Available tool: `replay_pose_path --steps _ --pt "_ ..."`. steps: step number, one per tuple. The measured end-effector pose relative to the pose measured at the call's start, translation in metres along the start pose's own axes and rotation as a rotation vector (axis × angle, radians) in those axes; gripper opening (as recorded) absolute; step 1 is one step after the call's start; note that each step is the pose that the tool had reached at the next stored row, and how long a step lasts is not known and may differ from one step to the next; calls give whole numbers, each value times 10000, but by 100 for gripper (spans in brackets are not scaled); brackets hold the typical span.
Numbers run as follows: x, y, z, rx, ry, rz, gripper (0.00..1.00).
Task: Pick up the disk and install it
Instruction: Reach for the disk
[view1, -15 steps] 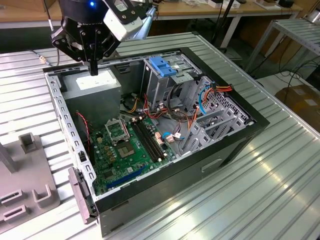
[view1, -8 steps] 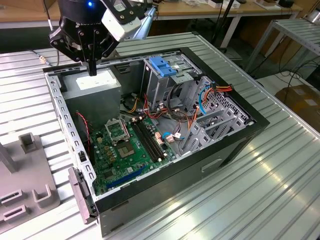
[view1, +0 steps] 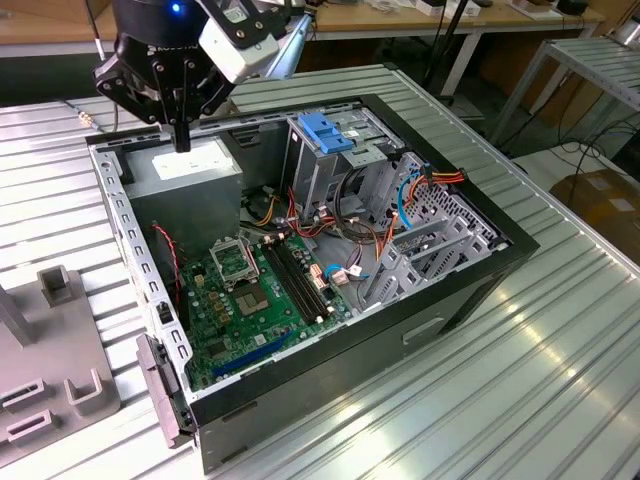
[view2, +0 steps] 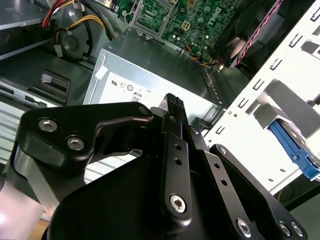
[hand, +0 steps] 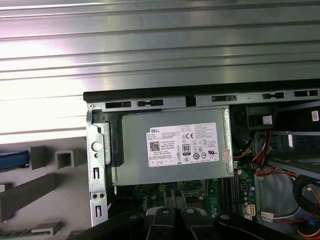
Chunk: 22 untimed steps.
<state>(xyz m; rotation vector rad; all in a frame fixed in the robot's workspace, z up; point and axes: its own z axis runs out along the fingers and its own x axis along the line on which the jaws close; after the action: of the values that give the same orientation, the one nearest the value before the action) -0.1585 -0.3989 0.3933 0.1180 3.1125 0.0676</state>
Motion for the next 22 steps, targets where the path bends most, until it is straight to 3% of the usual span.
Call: replay_pose_path --steps 22 --pt "94 -7 -3 0 0 0 10"
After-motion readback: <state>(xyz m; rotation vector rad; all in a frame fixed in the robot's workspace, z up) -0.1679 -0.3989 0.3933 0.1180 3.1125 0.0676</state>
